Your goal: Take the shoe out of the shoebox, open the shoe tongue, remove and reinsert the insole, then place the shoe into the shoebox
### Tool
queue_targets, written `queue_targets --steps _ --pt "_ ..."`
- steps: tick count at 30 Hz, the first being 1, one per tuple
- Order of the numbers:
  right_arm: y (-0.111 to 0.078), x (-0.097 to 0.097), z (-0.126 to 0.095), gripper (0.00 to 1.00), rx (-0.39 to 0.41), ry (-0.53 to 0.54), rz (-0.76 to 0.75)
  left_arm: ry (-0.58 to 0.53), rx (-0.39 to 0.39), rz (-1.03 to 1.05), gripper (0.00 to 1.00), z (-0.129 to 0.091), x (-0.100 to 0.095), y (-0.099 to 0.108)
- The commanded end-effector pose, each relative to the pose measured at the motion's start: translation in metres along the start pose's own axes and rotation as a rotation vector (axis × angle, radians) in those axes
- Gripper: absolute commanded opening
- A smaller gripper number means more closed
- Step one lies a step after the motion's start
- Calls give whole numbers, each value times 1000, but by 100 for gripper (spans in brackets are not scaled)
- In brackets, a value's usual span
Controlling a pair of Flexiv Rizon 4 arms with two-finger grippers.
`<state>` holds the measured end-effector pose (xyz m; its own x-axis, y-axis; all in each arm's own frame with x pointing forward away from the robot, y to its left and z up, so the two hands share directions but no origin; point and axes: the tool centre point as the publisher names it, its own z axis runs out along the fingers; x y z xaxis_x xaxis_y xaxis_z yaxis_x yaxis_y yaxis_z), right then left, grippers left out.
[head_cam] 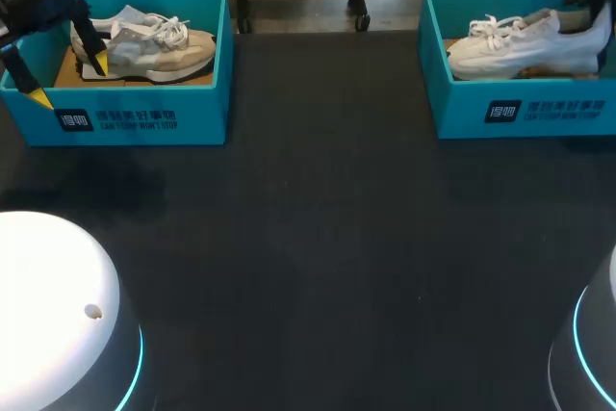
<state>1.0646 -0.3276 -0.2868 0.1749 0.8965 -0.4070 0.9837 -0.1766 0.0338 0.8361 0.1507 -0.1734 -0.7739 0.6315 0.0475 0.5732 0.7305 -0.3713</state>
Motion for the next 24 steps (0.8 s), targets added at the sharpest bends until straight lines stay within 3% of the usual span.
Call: queue_targets --steps 1,16,24 --pt "-7 -3 7 0 -4 10 0 2 -4 1 100 0 0 0" --pt "-38 5 21 0 2 24 -28 2 -4 1 100 0 0 0" --pt "-42 11 34 0 10 36 -40 2 -4 1 100 0 0 0"
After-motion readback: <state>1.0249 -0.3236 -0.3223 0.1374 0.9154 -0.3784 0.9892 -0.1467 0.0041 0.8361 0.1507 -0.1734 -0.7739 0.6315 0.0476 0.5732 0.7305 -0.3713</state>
